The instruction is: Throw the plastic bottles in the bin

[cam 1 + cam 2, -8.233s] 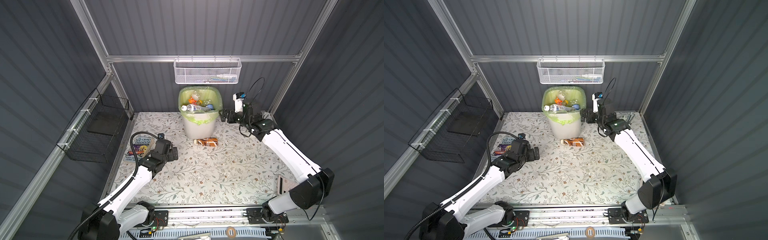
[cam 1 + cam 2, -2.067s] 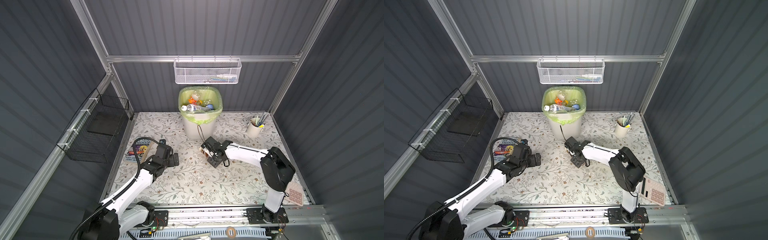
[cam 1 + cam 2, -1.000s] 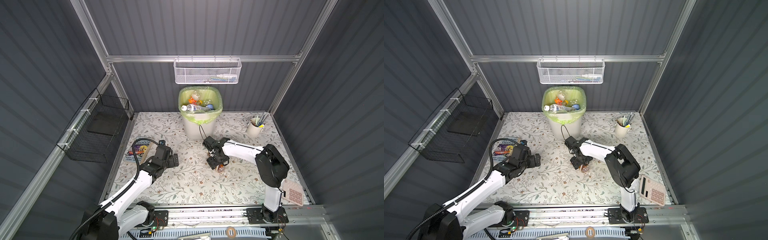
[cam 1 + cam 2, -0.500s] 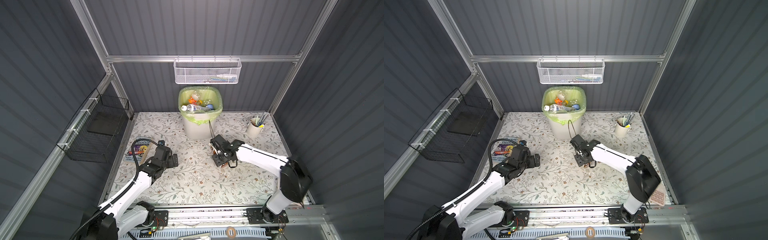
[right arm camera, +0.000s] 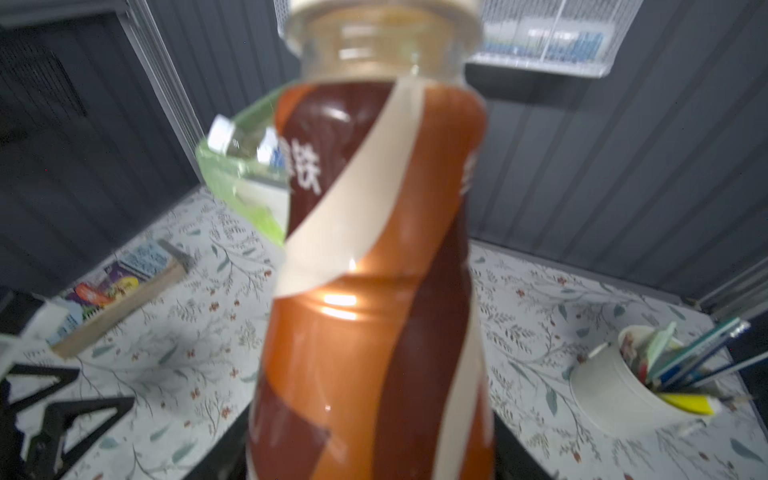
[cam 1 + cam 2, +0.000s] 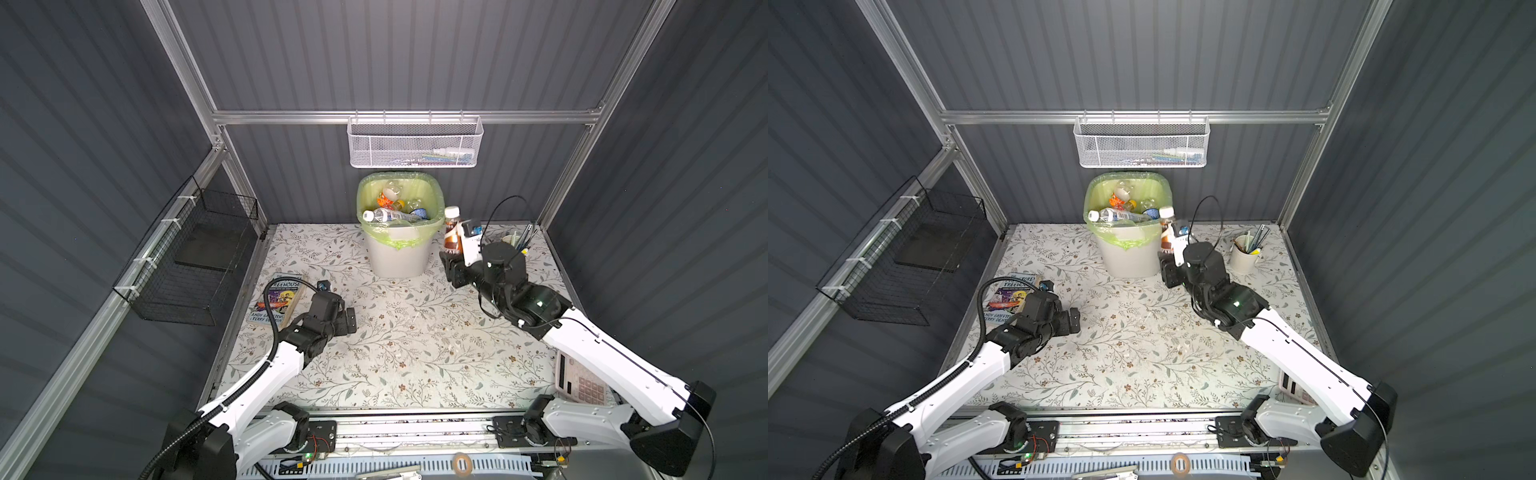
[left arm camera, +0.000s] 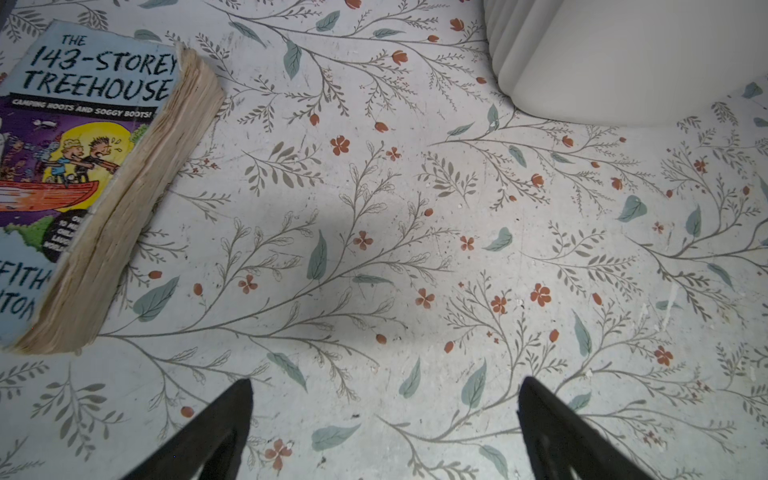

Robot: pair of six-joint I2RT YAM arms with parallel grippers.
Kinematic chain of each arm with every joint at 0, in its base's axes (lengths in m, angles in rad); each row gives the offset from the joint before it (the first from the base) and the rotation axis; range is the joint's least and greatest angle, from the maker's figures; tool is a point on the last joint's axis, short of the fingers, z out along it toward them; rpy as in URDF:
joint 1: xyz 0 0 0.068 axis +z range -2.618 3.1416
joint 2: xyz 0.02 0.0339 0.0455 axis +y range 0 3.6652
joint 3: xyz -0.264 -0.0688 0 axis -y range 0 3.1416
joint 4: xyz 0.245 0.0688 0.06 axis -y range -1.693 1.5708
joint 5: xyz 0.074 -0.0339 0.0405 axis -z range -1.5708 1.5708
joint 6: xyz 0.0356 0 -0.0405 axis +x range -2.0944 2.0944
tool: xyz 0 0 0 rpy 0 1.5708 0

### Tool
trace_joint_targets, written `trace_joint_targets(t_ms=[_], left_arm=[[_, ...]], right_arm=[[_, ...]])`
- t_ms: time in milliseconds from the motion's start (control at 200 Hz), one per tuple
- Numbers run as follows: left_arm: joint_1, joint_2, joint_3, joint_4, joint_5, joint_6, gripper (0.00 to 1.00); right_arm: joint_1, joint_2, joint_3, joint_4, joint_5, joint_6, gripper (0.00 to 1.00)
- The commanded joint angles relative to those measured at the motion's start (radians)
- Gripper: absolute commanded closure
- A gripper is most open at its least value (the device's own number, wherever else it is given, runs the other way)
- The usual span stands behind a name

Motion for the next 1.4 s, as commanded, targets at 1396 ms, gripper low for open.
trace_joint_targets(t_ms=[1396], left_arm=[[0.008, 0.057, 0.014, 0.130, -0.223, 0.052, 0.00]], right_arm=[[-0.461, -0.354, -0.967, 0.716, 0.091, -0.132, 0.01]])
